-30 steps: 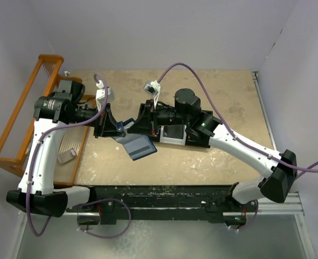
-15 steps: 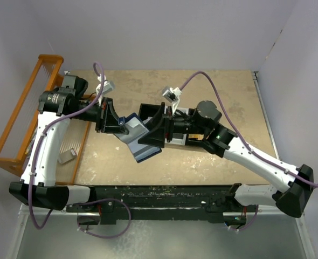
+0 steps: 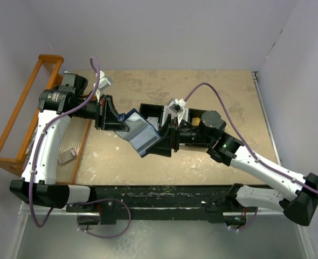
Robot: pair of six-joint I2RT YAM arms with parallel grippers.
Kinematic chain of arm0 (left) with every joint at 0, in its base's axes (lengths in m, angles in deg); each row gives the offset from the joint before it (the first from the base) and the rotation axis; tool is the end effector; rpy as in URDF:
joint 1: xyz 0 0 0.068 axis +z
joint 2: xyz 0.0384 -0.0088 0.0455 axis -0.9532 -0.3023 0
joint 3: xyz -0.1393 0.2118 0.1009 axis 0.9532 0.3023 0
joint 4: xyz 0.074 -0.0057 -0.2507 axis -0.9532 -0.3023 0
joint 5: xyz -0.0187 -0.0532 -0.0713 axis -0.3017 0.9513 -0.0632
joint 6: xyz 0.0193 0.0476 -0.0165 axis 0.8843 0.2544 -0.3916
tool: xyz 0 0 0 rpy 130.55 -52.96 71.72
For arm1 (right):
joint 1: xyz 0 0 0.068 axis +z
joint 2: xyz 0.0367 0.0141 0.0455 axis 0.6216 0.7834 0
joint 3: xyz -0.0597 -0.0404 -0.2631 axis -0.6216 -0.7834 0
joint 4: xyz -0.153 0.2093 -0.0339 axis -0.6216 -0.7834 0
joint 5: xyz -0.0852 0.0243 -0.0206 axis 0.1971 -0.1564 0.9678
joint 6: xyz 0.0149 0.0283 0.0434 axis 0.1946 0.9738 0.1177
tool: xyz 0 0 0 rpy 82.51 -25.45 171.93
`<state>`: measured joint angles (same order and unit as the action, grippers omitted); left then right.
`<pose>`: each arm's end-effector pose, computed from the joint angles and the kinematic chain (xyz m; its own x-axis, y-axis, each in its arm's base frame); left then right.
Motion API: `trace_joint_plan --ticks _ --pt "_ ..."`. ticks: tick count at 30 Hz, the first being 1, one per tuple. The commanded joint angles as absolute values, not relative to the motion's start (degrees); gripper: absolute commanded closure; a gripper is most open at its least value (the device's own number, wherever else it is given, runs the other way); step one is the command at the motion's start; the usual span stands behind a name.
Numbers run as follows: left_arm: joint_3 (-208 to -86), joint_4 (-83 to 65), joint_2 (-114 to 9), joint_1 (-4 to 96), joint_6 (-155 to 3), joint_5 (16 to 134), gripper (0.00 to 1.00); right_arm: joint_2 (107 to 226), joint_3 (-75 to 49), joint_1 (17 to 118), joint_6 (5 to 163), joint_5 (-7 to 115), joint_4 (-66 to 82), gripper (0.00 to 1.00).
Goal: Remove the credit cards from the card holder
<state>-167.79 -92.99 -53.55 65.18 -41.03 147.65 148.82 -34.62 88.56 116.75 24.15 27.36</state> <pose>0.2008 -0.0608 0.4256 -0.6586 0.1469 -0.7380 0.7503 0.0539 -0.6589 0.1464 0.2094 0.3852 -0.5513 0.1216 -0.8254 -0.8339 -0.0486 0.5498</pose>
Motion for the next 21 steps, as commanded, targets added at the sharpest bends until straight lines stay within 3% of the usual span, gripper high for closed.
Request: trace_joint_plan --ticks 1,10,21 --pt "-170.5 -92.1 -53.3 65.6 -41.3 151.0 1.0 143.5 -34.7 88.7 112.2 26.1 22.8 0.38" --pt "-171.1 -93.2 -53.3 65.6 -40.7 151.8 1.0 141.4 -32.6 88.7 105.4 34.6 12.7 0.51" --pt "-171.7 -93.9 -53.2 65.6 -40.8 152.7 1.0 141.1 -32.1 88.7 103.2 40.9 11.6 0.62"
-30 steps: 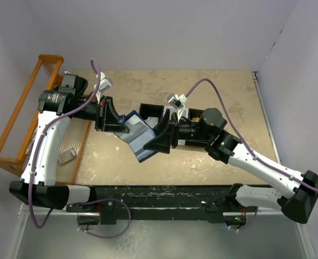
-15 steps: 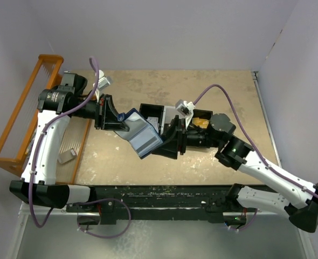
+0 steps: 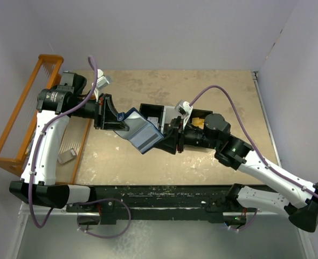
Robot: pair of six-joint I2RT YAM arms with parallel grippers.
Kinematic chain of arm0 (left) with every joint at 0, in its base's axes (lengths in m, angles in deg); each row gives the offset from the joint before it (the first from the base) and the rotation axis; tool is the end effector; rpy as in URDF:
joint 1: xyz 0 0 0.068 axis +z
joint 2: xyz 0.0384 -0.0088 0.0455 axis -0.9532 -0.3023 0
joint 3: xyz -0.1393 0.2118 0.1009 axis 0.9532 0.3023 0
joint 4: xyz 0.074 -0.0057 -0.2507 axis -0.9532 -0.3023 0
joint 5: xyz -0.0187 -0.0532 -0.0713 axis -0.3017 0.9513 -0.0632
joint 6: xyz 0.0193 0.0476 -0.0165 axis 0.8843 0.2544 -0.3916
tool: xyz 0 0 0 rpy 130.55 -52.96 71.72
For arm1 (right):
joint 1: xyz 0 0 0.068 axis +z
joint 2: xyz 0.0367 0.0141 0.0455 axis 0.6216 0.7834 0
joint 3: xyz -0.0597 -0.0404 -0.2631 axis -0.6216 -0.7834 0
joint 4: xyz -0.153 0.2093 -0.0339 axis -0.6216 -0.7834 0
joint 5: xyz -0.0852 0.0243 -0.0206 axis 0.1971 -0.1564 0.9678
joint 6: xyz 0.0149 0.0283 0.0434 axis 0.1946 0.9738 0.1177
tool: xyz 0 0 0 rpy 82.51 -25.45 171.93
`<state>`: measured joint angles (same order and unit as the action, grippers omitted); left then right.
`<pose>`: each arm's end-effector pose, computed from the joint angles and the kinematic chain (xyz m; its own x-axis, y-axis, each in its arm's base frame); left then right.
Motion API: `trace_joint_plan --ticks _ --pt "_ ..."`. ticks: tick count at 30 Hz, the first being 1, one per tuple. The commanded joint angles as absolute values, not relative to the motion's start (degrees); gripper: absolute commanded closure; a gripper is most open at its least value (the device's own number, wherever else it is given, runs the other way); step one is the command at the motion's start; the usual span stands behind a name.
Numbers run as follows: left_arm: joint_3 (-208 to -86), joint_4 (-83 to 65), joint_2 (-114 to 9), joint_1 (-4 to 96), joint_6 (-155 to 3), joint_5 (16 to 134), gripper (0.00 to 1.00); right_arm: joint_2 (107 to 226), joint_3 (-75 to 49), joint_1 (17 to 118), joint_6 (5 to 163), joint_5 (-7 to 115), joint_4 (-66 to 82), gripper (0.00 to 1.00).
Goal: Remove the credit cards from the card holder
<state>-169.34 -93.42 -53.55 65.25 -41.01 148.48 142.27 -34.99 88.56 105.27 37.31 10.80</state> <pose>0.1985 -0.0604 0.4326 -0.6444 0.1387 -0.7520 0.7623 0.0400 -0.6459 0.1363 0.1865 0.3787 -0.4630 0.1099 -0.8795 -0.8473 0.2362 0.4756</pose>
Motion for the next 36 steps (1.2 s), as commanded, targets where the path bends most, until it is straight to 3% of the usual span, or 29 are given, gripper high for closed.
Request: trace_joint_plan --ticks 1,16,21,29,36 --pt "-171.7 -93.9 -53.3 65.6 -40.8 152.7 1.0 141.0 -32.2 88.7 103.1 42.0 11.6 0.62" --pt "-172.2 -94.2 -53.3 65.6 -40.5 152.3 1.0 142.4 -33.9 88.7 108.5 42.6 19.3 0.54" --pt "-172.6 -94.6 -53.2 65.6 -40.1 151.8 1.0 143.3 -34.8 88.7 112.5 44.1 21.7 0.43" --pt "-173.0 -94.7 -53.1 65.6 -39.9 151.6 1.0 143.9 -35.6 88.7 116.2 44.1 24.3 0.37" --pt "-173.2 -94.9 -53.1 65.6 -39.8 150.9 1.0 148.4 -34.2 88.7 118.7 33.5 37.2 0.22"
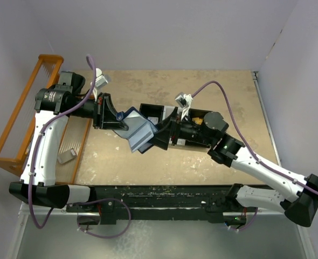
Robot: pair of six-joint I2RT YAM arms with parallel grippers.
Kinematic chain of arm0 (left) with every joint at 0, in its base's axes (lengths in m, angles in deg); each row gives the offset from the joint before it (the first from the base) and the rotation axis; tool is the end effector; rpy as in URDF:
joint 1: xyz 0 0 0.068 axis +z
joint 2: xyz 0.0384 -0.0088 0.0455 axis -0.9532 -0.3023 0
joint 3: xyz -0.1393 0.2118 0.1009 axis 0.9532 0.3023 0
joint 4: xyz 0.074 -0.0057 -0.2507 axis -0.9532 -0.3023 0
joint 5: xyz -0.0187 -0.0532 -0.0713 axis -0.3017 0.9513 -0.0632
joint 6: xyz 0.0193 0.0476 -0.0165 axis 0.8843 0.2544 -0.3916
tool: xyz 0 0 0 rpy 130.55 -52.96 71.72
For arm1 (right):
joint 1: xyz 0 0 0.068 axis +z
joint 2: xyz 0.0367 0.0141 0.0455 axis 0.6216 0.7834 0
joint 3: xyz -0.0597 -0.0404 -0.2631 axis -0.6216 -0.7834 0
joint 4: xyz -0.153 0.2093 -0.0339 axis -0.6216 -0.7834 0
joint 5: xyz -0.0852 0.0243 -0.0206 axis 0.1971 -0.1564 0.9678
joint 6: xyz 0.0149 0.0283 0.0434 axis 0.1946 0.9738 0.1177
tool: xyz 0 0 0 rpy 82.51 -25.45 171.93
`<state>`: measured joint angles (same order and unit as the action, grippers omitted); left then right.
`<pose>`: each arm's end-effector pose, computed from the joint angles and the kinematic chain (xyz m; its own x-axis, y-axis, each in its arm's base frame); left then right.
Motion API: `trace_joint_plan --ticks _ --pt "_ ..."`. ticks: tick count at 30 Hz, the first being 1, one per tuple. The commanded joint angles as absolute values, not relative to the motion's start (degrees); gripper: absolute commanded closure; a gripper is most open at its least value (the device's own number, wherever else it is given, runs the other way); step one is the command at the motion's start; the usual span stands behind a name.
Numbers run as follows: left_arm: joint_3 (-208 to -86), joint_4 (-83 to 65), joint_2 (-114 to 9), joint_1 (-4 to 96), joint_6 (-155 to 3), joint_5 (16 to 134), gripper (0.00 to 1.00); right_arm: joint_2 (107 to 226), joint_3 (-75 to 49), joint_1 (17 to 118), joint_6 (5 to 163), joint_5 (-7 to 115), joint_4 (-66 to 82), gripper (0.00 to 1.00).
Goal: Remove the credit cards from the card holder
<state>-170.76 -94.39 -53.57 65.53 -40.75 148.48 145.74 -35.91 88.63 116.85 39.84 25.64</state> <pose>0.1961 -0.0591 0.4380 -0.6360 0.1351 -0.7598 0.7698 0.0425 -0.6368 0.1472 0.1977 0.3873 -0.5243 0.2914 -0.8001 -0.7994 0.1553 0.5804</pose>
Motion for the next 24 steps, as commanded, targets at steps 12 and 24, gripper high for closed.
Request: trace_joint_plan --ticks 12,24 --pt "-173.7 -97.2 -53.0 65.6 -37.4 150.4 1.0 153.7 -25.1 88.7 116.6 40.7 28.4 0.17" --pt "-174.2 -99.7 -52.9 65.5 -34.2 148.7 1.0 157.1 -21.4 88.7 117.5 42.6 26.7 0.23"
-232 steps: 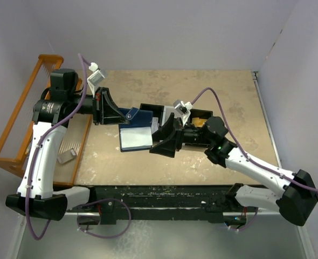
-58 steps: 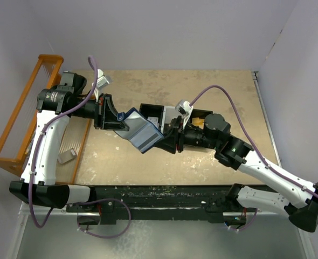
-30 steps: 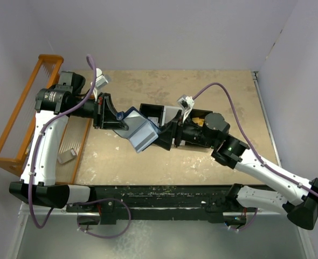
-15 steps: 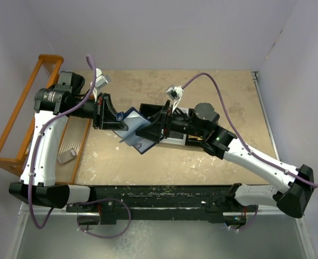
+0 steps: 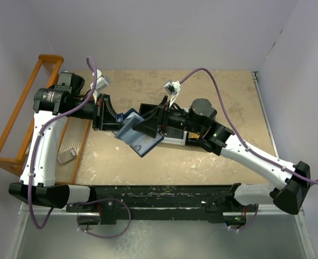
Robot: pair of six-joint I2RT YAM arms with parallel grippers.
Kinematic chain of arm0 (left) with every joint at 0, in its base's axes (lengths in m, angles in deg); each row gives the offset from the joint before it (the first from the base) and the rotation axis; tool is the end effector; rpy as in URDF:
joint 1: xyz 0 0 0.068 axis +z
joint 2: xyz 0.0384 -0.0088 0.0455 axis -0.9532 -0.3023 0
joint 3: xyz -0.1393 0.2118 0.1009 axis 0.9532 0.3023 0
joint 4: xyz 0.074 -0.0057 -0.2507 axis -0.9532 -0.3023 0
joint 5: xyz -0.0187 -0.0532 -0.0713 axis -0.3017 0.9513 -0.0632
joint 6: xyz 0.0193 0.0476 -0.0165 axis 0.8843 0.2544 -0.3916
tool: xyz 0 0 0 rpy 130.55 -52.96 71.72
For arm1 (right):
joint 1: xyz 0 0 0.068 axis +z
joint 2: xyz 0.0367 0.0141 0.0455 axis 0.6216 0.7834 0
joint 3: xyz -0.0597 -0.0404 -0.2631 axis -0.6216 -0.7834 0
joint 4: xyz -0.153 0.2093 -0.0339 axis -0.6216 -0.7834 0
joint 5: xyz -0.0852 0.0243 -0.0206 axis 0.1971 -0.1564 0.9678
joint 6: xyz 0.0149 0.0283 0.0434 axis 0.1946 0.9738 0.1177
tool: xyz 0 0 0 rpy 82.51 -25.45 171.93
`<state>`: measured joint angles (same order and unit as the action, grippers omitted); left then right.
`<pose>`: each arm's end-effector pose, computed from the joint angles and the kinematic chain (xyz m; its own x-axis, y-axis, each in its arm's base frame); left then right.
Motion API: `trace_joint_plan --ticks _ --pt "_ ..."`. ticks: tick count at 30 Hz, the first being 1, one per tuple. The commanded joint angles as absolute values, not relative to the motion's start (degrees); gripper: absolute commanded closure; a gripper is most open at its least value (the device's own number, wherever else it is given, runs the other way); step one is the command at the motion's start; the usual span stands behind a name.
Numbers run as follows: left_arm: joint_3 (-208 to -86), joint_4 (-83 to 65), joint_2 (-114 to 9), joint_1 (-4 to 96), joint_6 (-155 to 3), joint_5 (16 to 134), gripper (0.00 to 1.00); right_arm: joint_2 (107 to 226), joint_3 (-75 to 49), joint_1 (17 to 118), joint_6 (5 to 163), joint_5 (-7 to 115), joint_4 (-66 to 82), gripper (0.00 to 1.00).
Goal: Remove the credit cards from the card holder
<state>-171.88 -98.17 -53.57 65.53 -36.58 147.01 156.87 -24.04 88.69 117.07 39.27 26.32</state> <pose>0.1905 -0.0582 0.4397 -0.6141 0.1539 -0.7741 0.7877 0.0584 -0.6133 0.1760 0.2333 0.4140 -0.5168 0.3006 -0.8016 -0.8089 0.1351 0.5722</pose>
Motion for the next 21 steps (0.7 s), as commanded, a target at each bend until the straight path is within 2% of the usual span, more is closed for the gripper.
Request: trace_joint_plan --ticks 1,3,5,7,9,13,18,20,21 --pt "-174.3 -99.7 -52.8 65.5 -34.2 148.5 1.0 157.0 -21.3 88.7 117.5 42.5 26.3 0.25" --pt "-174.4 -99.7 -52.6 65.5 -34.2 148.2 1.0 156.4 -22.1 88.7 117.4 42.5 26.3 0.33" --pt "-174.9 -99.7 -52.6 65.5 -34.2 147.7 0.99 155.5 -23.0 88.7 118.0 41.5 26.7 0.51" --pt "-175.6 -99.6 -52.8 65.5 -34.2 146.8 0.93 154.8 -23.7 88.7 118.3 40.4 26.6 0.69" --pt "-176.4 -99.5 -52.9 65.5 -34.3 146.3 0.9 154.0 -24.8 88.7 118.0 38.6 26.9 0.78" --pt "-177.0 -99.2 -52.8 65.5 -34.6 146.3 0.91 152.3 -28.1 88.7 118.7 35.3 30.1 0.79" --pt "-177.4 -99.5 -52.7 65.5 -34.5 146.3 0.96 150.2 -30.1 88.7 117.5 37.4 27.5 0.75" --pt "-177.2 -99.6 -52.8 65.5 -34.6 146.4 0.9 149.3 -30.5 88.7 117.4 38.1 27.4 0.78" --pt "-177.3 -99.6 -52.8 65.5 -34.6 146.5 0.81 148.9 -30.5 88.7 117.4 38.3 27.5 0.81"
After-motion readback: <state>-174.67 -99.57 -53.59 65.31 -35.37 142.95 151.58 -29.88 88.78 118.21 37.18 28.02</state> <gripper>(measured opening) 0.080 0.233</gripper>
